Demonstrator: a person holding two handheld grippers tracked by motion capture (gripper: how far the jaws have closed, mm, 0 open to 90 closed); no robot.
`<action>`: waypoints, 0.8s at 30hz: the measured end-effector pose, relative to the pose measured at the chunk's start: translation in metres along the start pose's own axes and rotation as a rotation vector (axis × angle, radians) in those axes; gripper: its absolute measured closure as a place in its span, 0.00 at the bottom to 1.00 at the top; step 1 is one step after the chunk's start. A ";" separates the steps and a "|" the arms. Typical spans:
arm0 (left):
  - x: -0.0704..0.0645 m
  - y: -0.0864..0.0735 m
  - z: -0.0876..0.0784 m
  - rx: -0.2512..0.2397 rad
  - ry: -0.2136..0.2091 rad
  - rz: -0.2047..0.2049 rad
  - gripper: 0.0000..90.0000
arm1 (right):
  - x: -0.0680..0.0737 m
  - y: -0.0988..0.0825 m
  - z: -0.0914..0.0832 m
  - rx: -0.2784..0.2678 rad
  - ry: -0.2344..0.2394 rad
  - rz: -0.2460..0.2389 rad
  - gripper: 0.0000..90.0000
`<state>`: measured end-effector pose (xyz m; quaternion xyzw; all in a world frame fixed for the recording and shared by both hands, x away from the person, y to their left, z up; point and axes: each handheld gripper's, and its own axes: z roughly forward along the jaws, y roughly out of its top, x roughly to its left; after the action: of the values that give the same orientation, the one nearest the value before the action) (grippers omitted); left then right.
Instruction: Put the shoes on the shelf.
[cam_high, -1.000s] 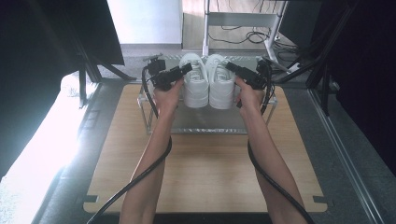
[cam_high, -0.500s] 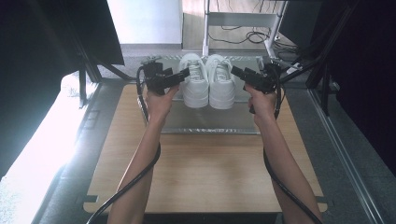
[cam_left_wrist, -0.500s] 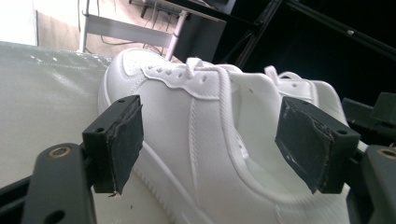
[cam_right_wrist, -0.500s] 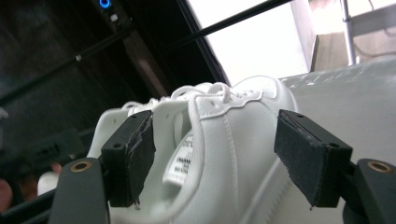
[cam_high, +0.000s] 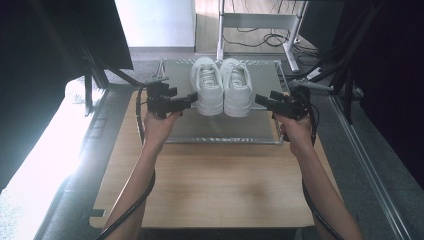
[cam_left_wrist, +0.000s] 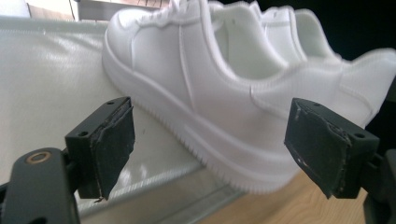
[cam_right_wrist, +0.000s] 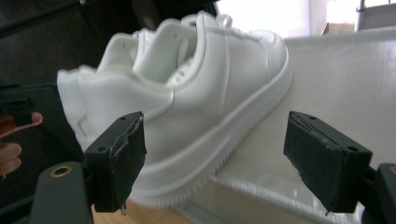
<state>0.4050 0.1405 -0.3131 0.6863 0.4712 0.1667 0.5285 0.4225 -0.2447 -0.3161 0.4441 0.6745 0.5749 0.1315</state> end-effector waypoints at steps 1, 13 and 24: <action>0.000 -0.003 -0.001 0.006 0.007 0.008 0.17 | -0.001 -0.003 -0.001 0.005 0.003 0.000 0.23; 0.003 -0.037 -0.016 0.047 0.040 0.057 0.15 | -0.010 -0.036 -0.012 0.073 -0.015 -0.052 0.17; 0.005 -0.066 -0.027 0.066 0.046 0.075 0.12 | -0.010 -0.059 -0.022 0.117 -0.021 -0.108 0.16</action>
<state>0.3567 0.1600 -0.3620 0.7165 0.4624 0.1865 0.4879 0.3866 -0.2633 -0.3648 0.4200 0.7286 0.5217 0.1434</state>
